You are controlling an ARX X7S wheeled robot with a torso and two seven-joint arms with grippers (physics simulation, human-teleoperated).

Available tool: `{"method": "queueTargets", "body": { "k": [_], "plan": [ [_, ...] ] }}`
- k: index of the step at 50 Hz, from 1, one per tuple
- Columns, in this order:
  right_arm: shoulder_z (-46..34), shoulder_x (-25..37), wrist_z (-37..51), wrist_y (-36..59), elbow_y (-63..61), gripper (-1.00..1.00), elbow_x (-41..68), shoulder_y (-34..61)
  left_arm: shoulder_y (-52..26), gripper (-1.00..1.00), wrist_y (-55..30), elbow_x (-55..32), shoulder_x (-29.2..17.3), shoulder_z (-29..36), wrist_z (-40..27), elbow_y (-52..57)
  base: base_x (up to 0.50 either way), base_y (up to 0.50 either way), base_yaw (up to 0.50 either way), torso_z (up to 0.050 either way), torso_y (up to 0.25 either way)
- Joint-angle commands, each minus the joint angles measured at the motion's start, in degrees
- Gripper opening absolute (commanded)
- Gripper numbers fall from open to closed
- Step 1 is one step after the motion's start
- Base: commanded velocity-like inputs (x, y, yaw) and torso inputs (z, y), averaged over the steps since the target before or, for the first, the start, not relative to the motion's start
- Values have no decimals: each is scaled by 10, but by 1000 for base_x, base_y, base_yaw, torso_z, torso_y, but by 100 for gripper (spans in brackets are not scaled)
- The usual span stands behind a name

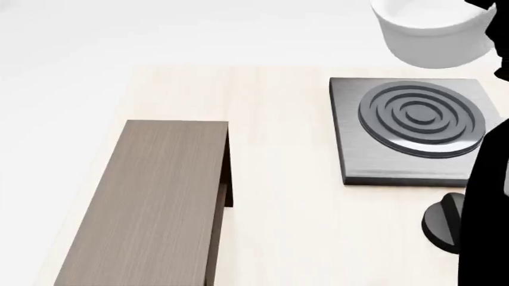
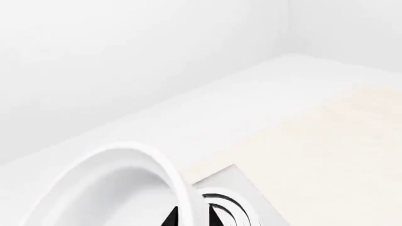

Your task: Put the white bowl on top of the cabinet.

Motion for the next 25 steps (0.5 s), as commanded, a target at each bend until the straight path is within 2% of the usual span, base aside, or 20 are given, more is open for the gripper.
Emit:
{"method": "queueTargets", "body": {
  "k": [1, 10, 25],
  "plan": [
    [28, -17, -77, 71, -1, -100, 7, 26, 0, 100, 0, -1, -1, 1, -2, 1, 0, 0, 0, 0, 0],
    [32, -33, -142, 116, -1, -100, 4, 26, 0, 100, 0, -2, -2, 2, -3, 2, 0, 0, 0, 0, 1],
    [44, -55, -185, 178, -27, -100, 14, 14, -1, 100, 2, -1, -3, 5, -4, -2, 0, 0, 0, 0, 1]
  ]
}}
